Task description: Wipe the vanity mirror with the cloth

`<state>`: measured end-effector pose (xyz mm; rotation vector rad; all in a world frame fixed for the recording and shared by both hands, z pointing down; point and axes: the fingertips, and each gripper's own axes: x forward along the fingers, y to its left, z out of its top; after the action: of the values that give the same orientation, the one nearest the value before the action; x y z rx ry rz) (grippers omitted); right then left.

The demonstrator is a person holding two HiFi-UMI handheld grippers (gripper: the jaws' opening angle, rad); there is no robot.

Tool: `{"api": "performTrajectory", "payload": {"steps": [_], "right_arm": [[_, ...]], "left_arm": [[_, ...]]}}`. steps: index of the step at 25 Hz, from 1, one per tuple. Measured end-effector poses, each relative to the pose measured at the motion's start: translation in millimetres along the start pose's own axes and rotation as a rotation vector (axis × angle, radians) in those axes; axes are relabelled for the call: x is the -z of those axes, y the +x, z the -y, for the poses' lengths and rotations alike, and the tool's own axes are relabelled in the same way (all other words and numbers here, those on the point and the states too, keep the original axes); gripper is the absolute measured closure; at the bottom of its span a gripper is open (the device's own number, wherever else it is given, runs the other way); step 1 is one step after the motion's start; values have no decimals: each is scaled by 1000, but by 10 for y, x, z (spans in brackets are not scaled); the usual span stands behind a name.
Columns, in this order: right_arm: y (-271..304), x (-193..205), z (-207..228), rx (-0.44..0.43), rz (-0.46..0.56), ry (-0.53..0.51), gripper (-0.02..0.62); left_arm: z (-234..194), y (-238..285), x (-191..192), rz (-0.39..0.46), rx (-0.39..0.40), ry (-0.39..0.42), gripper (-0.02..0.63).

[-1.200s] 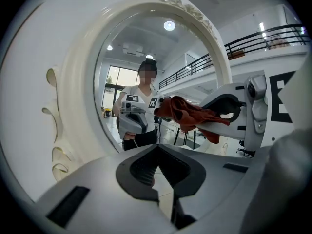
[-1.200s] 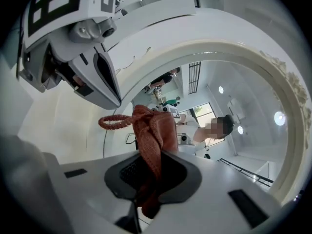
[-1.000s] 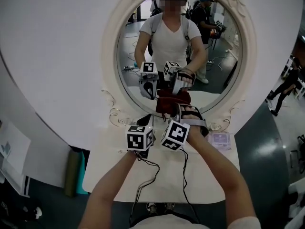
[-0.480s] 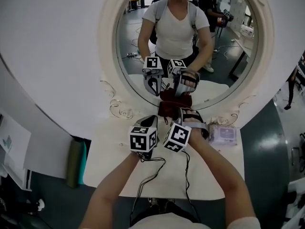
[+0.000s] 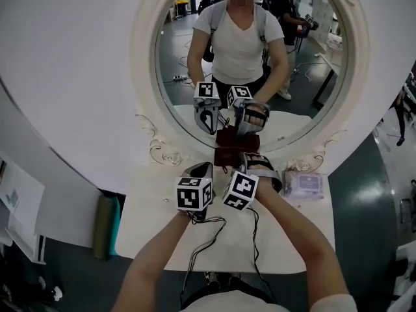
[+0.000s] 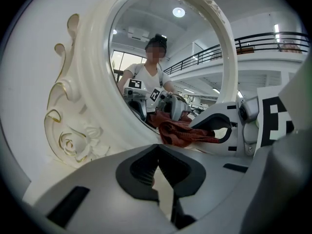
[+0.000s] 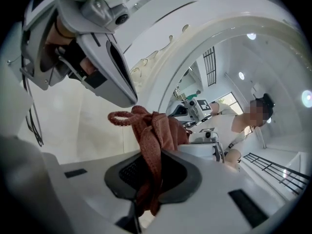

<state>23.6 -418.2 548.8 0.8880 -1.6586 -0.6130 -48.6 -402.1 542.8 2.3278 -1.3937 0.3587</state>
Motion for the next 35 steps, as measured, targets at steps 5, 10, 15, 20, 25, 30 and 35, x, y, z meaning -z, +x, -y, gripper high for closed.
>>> {"api": "performTrajectory", "payload": {"steps": [5,10,15,20,25,30,35], "right_arm": [[-237,-38,230,14,32,27,535],[-655,-63,811,112,59,33,535],[-1152,-45,1505,267,63,-16,535],[-1663,-20,2268,409,68,-18,535],[-2118,-105,2868,528,73,-56,535],[-2565,-225,3396,676,71,-129,535],[-2860,-247,3738,789,39,-173,535]], "left_arm": [[109,-73,-295,37,-3,9,595],[316,-151,-866,107,-20,64,595],[592,-263,-1524,191,-28,139,595],[904,-465,-2313,302,18,180,595],[1179,-682,-2970,374,33,241,595],[1383,-859,-3450,443,33,274,595],[1492,-955,-3671,479,34,266,595]]}}
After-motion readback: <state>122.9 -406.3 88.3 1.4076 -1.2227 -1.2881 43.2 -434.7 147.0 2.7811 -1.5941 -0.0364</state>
